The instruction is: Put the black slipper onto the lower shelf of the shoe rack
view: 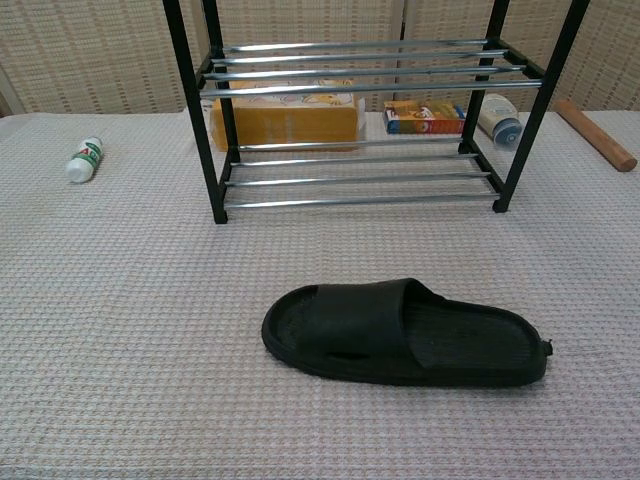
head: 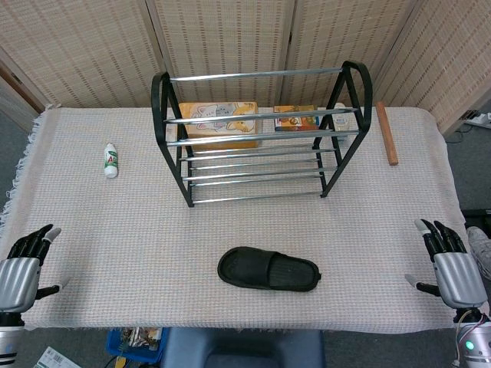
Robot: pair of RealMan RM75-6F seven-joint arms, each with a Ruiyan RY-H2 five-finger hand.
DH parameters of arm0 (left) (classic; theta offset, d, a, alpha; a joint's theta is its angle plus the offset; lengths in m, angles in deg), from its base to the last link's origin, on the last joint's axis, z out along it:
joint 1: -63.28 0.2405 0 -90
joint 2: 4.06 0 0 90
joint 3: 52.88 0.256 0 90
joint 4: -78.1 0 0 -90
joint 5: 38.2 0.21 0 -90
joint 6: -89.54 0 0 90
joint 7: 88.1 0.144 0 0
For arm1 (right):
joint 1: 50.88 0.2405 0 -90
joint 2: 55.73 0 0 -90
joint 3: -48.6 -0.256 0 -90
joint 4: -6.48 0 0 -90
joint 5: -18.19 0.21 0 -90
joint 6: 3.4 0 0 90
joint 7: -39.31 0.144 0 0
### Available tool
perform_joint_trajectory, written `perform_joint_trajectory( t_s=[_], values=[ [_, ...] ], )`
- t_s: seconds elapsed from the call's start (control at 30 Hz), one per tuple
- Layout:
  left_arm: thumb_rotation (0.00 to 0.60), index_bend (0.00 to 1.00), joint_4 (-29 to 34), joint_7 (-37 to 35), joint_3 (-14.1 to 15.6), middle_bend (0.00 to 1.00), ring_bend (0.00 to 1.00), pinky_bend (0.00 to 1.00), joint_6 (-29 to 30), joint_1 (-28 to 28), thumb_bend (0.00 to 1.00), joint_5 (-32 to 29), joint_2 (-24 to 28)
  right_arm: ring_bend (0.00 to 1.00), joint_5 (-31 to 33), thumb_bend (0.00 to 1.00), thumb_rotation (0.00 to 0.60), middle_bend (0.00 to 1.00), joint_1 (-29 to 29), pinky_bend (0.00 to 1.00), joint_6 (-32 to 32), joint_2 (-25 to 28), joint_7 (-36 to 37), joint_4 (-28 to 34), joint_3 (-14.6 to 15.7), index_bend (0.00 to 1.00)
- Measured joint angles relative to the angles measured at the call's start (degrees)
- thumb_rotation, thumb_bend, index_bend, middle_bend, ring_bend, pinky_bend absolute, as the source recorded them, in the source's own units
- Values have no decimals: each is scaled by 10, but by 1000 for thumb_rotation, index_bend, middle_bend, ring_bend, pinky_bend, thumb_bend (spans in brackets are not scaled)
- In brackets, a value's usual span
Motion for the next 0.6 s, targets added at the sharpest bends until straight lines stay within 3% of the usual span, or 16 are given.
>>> perform_joint_trajectory(
  t_s=[0.5,0.6],
  values=[
    [600,161,4,-6,3,120,151,192,8,3,149,7,0,87,-30,0,600,99,-9,88,35,-9,20,-13,1,0],
    [600,162,4,-7,3,120,151,192,11,4,148,9,0,87,-41,0,600,118,-7,131,37,-15,23,-16,2,0]
  ],
)
